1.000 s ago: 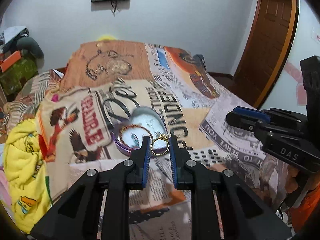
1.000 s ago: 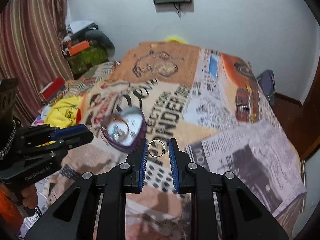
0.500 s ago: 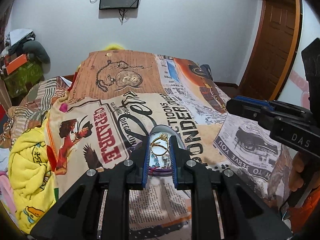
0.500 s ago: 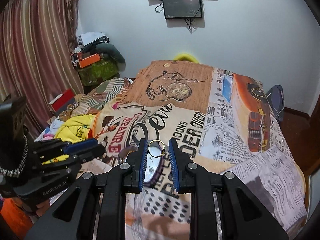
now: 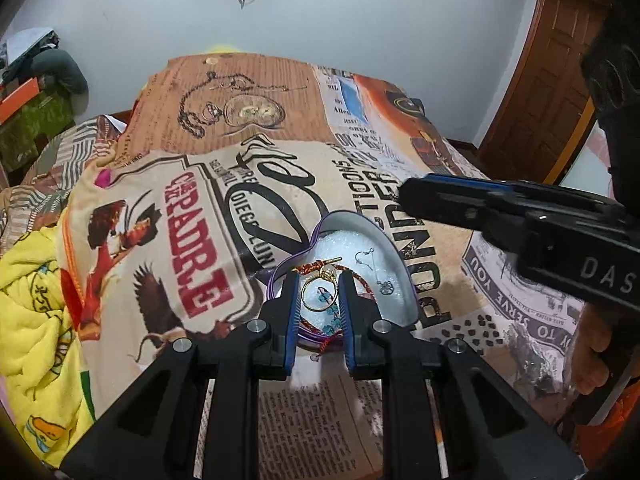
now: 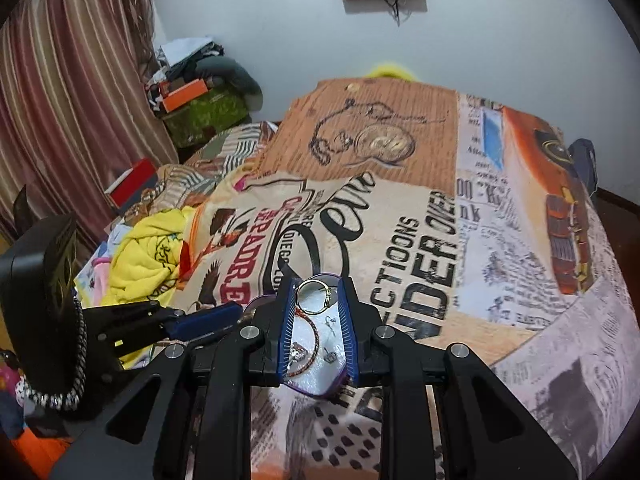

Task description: Organize jewelry

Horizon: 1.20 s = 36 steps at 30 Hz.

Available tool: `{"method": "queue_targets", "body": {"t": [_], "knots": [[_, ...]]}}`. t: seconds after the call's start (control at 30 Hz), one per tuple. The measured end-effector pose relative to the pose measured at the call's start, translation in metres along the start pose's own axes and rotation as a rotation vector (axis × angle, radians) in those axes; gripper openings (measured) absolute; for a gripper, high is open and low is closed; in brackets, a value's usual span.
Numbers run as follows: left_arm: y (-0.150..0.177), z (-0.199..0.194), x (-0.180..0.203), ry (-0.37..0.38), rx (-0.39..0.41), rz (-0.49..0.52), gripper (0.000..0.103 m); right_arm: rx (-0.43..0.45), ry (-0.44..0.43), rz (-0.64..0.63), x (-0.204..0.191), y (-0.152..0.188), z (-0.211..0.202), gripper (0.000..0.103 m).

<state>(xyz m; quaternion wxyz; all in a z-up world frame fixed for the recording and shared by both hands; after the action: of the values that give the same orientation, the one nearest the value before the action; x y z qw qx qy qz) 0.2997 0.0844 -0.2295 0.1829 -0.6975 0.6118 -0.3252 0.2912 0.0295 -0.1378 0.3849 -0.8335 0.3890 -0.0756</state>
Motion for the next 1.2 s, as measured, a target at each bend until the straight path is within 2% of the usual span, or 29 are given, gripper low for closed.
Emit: {"method": "queue_targets", "body": {"t": [0.33,0.43,0.6,0.83,1.07,1.13,1.2], "knots": [[-0.003,0.007,-0.005,0.005,-0.007,0.000,0.018,-0.077,-0.012,0.014,0.001,0.003,0.029,0.020],[-0.003,0.005,-0.005,0.004,-0.004,0.002,0.018,-0.099,-0.043,0.038,0.002,0.002,0.030,0.020],[-0.007,-0.011,-0.005,-0.010,0.020,0.002,0.018,-0.073,-0.032,0.044,0.003,-0.004,0.017,0.023],[-0.025,-0.067,0.002,-0.035,0.127,-0.007,0.018,0.049,0.027,0.029,-0.004,-0.019,-0.041,0.023],[-0.050,-0.168,0.031,-0.030,0.336,0.013,0.018,0.271,0.109,-0.023,-0.029,-0.038,-0.141,0.023],[-0.051,-0.196,0.042,-0.025,0.396,0.025,0.023,0.340,0.126,-0.030,-0.038,-0.040,-0.170,0.023],[-0.051,-0.229,0.052,-0.026,0.472,0.033,0.033,0.409,0.141,-0.037,-0.047,-0.041,-0.199,0.023]]}}
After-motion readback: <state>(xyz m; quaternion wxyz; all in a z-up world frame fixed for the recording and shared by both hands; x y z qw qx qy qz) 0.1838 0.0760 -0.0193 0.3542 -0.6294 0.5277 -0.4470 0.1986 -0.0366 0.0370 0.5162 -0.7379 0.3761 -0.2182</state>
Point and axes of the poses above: each gripper's, at about its wrist camera, not at the fingertips, and z roughly the way its jaws point, x to its right, y to its underside, the point moved 7 cm from there along z, roughly the way its jaws point, and after that the axes turned 5 degrees about -z, right-handed, at the moved point
